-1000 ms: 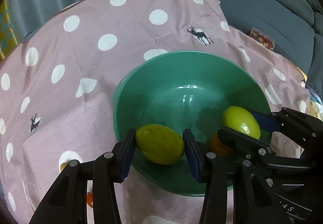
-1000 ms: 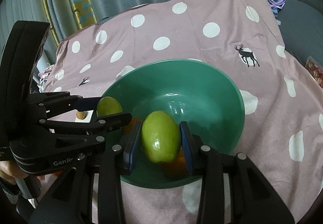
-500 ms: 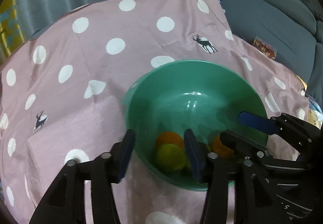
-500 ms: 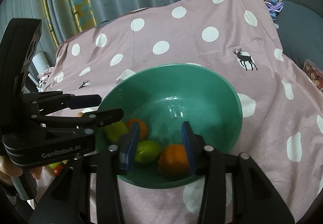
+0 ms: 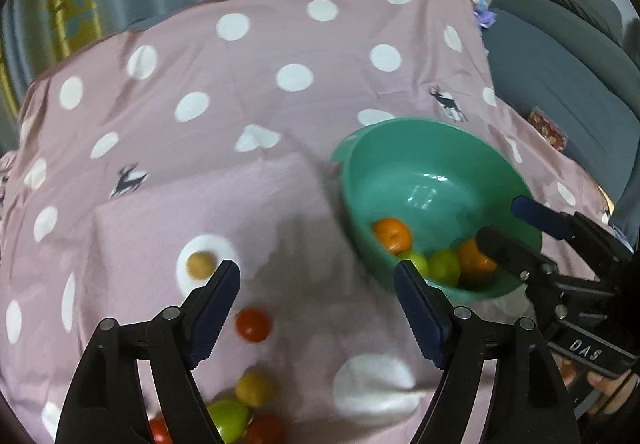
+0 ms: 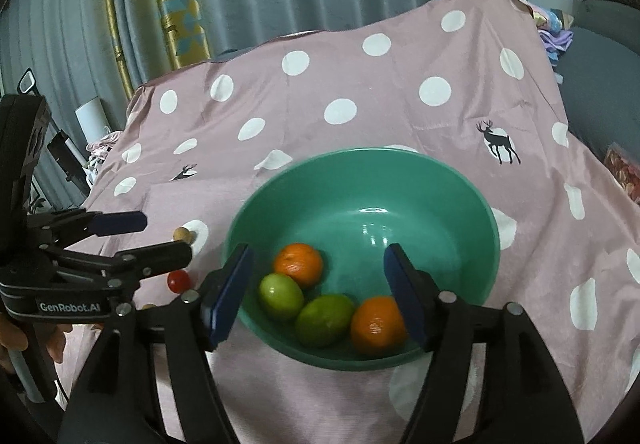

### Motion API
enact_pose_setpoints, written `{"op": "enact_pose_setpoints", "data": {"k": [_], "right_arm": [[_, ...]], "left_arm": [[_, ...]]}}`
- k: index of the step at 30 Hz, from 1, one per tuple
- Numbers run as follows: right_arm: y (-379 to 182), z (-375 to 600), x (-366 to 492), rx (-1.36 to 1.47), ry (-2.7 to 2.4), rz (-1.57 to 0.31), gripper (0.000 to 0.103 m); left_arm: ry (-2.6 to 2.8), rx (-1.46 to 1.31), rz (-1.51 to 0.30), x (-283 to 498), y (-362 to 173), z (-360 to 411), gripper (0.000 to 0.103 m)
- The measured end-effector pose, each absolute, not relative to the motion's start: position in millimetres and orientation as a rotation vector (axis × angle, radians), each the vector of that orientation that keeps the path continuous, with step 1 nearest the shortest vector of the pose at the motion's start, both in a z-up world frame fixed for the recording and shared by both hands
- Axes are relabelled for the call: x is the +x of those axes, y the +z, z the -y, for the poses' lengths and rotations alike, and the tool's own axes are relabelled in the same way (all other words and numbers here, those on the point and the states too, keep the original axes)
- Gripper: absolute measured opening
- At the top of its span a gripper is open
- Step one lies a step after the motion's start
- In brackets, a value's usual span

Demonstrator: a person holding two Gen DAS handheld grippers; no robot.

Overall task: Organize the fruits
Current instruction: 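Withdraw both tools from the bowl toward the remaining fruits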

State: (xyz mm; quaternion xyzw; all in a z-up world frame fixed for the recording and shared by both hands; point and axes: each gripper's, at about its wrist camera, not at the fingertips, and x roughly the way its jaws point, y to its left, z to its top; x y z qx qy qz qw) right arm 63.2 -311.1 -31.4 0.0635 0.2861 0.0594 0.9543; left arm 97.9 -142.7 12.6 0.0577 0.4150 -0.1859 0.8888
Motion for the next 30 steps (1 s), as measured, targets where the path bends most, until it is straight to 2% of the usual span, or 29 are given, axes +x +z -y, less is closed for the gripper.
{"op": "enact_pose_setpoints", "data": {"k": [4,14,17,21,30], "right_arm": [[-28.0,300.4,60.8,0.100,0.129,-0.571,0.075],[-20.3,272.9,54.4,0.058,0.184,-0.545,0.080],[-19.9,261.3,53.1,0.050,0.226,-0.547,0.081],[-20.3,244.4,52.3,0.061,0.293,-0.559,0.088],[-35.6,210.0,48.5,0.140,0.465,-0.646,0.088]], "left_arm": [[-0.352,0.100,-0.868,90.4,10.1,123.7,0.089],[-0.297,0.047,-0.875,74.9,4.5,83.4,0.090],[-0.278,0.035,-0.875,69.7,1.7,71.4,0.093],[-0.243,0.017,-0.866,61.3,-0.5,49.7,0.095],[-0.168,-0.025,-0.838,42.3,-5.0,-4.7,0.096]]}}
